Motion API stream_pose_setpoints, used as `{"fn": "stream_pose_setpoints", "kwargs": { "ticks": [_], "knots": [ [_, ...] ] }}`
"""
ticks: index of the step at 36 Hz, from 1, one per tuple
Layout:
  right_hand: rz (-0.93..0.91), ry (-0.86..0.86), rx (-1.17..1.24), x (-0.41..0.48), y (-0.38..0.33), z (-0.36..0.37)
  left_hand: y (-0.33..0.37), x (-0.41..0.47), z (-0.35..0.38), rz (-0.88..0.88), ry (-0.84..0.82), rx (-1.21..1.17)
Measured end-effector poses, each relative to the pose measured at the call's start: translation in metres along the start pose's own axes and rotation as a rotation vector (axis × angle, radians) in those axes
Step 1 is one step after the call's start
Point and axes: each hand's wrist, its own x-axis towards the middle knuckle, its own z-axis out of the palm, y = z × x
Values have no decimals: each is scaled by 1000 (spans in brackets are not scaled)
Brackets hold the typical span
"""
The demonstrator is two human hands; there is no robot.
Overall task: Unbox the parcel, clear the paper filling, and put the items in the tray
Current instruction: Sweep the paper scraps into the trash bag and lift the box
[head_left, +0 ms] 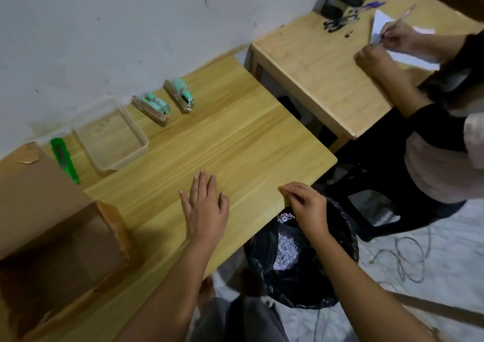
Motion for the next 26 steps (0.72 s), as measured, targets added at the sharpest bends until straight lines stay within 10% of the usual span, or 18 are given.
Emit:
{"fn": "stream_pose_setpoints", "kwargs": {
  "ticks": [8,15,26],
  "knots": [
    [519,455,88,-68,43,-42,9,-1,10,-12,42,-41],
    [870,379,109,-100,70,-50,6,-1,13,1,62,-45],
    [697,309,40,-60,23,-72,0,8,-14,33,-148,-2]
  ]
}}
